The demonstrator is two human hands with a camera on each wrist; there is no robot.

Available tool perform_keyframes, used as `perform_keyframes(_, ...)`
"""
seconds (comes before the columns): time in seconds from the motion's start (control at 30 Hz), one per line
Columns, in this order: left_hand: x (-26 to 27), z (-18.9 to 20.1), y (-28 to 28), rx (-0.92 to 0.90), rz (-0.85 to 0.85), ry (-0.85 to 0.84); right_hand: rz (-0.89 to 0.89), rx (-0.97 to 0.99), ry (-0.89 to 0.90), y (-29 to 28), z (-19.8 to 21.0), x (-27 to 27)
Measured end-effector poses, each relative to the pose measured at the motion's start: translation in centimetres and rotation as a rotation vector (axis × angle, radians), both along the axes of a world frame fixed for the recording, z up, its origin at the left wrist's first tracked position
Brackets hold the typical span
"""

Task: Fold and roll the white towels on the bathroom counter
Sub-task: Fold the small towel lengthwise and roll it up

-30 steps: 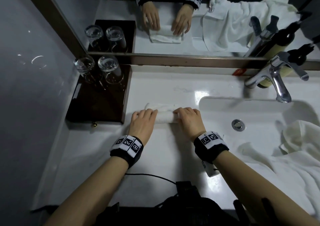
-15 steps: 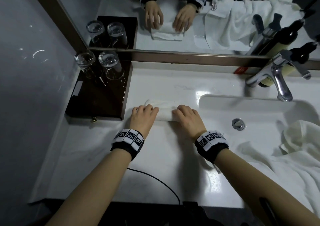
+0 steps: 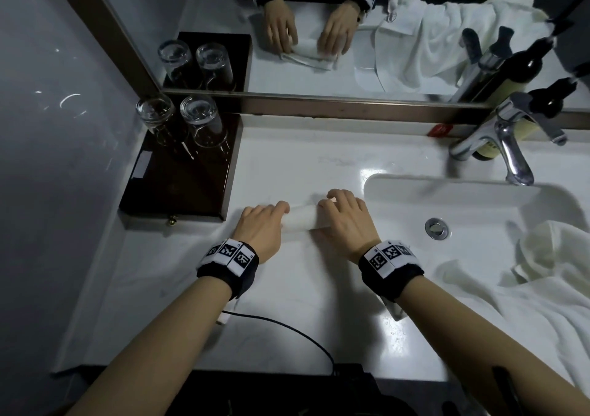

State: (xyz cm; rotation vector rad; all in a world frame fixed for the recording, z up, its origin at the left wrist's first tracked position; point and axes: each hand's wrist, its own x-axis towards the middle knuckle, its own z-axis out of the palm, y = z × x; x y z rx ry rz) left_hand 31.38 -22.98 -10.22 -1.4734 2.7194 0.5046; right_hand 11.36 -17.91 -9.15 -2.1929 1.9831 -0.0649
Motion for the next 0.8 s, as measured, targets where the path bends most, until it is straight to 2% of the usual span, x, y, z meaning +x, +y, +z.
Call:
perform_keyframes(0.07, -0.2, 0.1, -0.3, -0.013, 0.016, -0.015, 0.002, 0.018, 0.053, -0.3, -0.2, 0.1)
perform_keyframes(0.27, -0.8, 0.5, -0.1, -0.199, 0.033, -0.095, 0.016, 0.014, 0.008, -1.6, 0.2, -0.4)
perform_keyframes(0.43, -0.9, 0.5, 0.5, -0.165, 0.025, -0.182, -0.007, 0.049, -0.001, -0.7, -0.3, -0.2)
perform_keyframes(0.67, -1.1, 0.6, -0.6, -0.126, -0.011, -0.201, -0.032, -0.026, 0.05, 0.3, -0.5, 0.9)
perform_keyframes(0.8, -1.3, 0.4, -0.1, -0.117, 0.018, -0.184, -0.015, 0.026, 0.088, 0.5, -0.9, 0.7)
